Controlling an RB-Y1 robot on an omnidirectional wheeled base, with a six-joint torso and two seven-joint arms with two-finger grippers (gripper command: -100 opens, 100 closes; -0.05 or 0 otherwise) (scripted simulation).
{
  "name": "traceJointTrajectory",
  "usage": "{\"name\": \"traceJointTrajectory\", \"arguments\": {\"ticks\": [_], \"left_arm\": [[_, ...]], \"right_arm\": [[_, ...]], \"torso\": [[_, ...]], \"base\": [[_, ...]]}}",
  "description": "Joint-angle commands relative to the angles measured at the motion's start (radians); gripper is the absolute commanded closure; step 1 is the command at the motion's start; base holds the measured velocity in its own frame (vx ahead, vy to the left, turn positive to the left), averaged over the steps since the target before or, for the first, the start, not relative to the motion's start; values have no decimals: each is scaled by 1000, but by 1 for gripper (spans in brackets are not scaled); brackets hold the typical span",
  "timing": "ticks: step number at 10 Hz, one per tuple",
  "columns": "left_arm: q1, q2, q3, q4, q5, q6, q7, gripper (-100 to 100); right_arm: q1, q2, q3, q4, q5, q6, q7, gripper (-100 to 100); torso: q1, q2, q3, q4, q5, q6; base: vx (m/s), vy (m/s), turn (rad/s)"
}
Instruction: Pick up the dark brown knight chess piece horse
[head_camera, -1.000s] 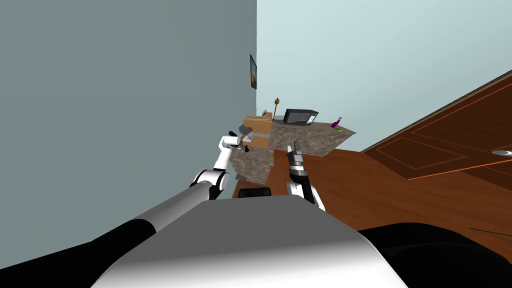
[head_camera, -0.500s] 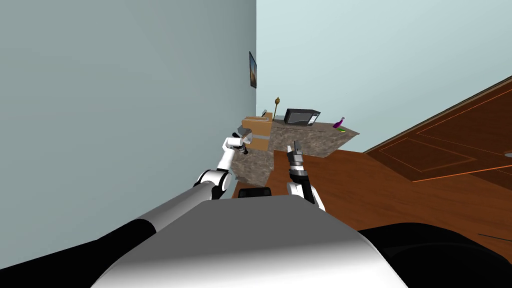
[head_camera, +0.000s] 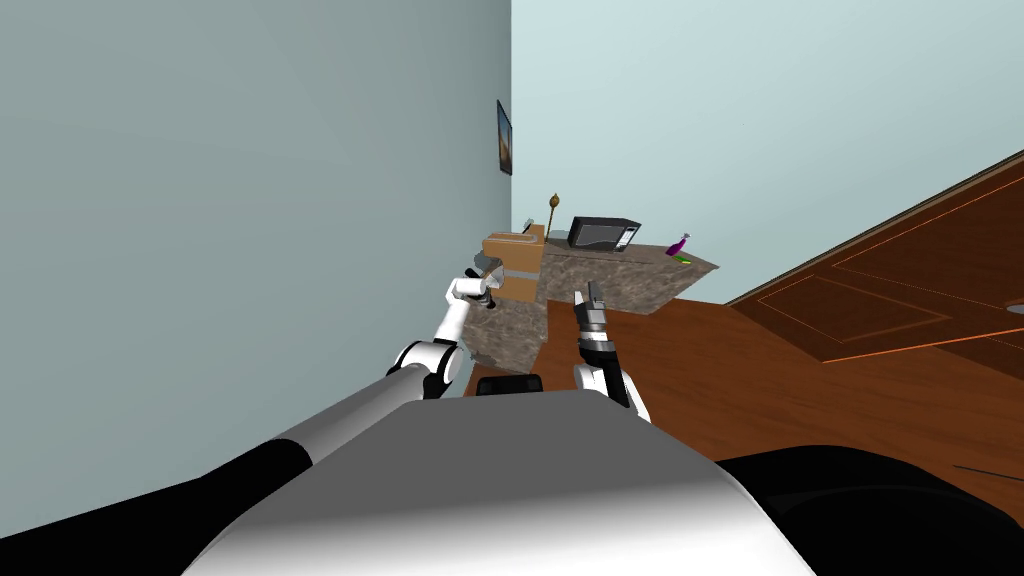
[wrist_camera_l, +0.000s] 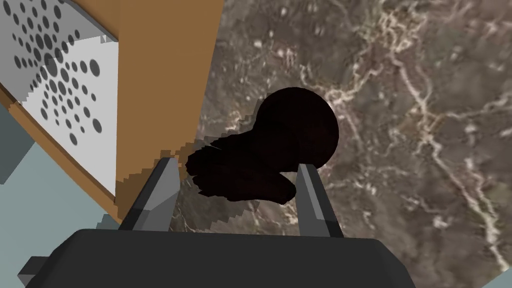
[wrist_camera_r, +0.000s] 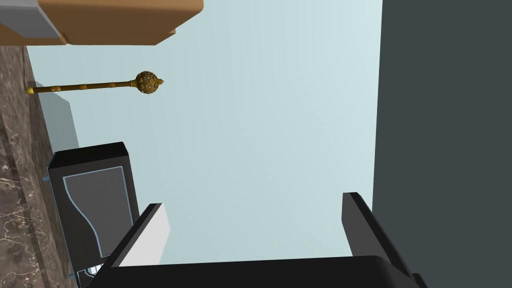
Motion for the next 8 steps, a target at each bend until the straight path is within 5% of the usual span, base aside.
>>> {"name": "traceJointTrajectory", "arguments": {"ticks": [1, 4, 5, 6, 8], "left_arm": [[0, 0, 0, 0, 0, 0, 0, 100], [-1, 0, 0, -1, 0, -1, 0, 100], [-1, 0, 0, -1, 0, -1, 0, 0], [-13, 2, 2, -20, 1, 31, 2, 100], [-15, 2, 2, -18, 1, 28, 2, 100]], "right_arm": [[0, 0, 0, 0, 0, 0, 0, 0], [0, 0, 0, 0, 0, 0, 0, 0], [0, 0, 0, 0, 0, 0, 0, 0], [0, 0, 0, 0, 0, 0, 0, 0], [0, 0, 0, 0, 0, 0, 0, 0]], "torso": [[0, 0, 0, 0, 0, 0], [0, 0, 0, -1, 0, 0], [0, 0, 0, -1, 0, 0], [0, 0, 0, -1, 0, 0], [0, 3, 1, 0, 0, 0]], "base": [[0, 0, 0], [0, 0, 0], [0, 0, 0], [-18, 0, 32], [-25, 4, 12]]}}
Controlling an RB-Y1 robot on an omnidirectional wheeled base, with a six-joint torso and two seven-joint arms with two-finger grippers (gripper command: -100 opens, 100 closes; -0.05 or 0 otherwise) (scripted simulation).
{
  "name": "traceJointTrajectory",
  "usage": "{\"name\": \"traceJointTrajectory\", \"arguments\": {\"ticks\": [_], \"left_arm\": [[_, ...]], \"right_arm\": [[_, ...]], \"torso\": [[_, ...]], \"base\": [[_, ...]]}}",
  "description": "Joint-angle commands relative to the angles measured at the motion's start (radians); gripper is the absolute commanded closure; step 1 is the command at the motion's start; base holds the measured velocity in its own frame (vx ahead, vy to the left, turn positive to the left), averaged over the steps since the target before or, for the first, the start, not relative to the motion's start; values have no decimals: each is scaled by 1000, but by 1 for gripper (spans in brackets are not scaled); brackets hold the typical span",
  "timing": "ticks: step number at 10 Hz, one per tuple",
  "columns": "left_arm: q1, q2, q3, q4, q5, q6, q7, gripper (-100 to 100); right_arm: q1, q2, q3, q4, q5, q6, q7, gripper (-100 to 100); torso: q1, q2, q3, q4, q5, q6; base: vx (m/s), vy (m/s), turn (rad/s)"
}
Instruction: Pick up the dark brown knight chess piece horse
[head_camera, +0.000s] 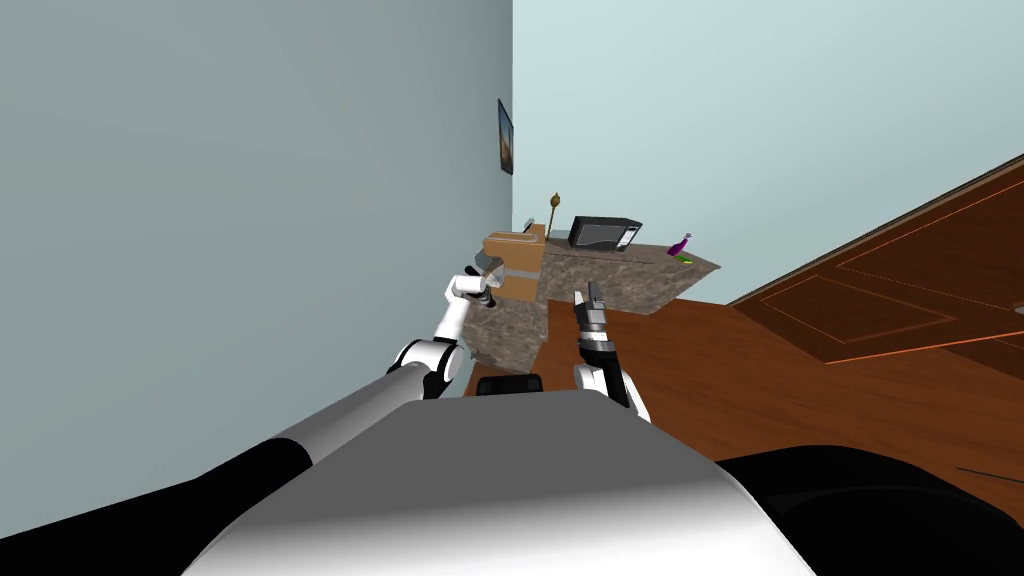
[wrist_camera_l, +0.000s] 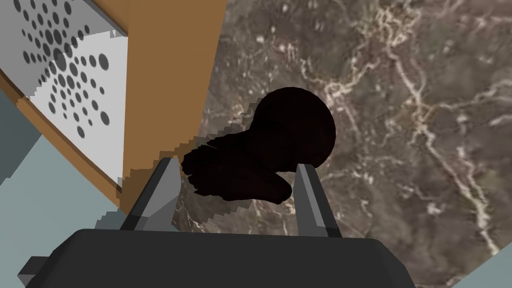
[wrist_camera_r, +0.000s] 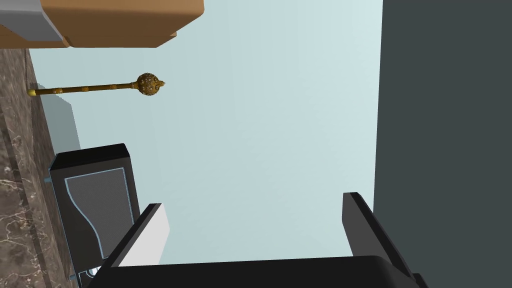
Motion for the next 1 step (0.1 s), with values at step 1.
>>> {"name": "traceJointTrajectory", "arguments": {"ticks": [1], "left_arm": [[0, 0, 0, 0, 0, 0, 0, 0]], "right_arm": [[0, 0, 0, 0, 0, 0, 0, 0]], "torso": [[0, 0, 0, 0, 0, 0]], "base": [[0, 0, 0]]}}
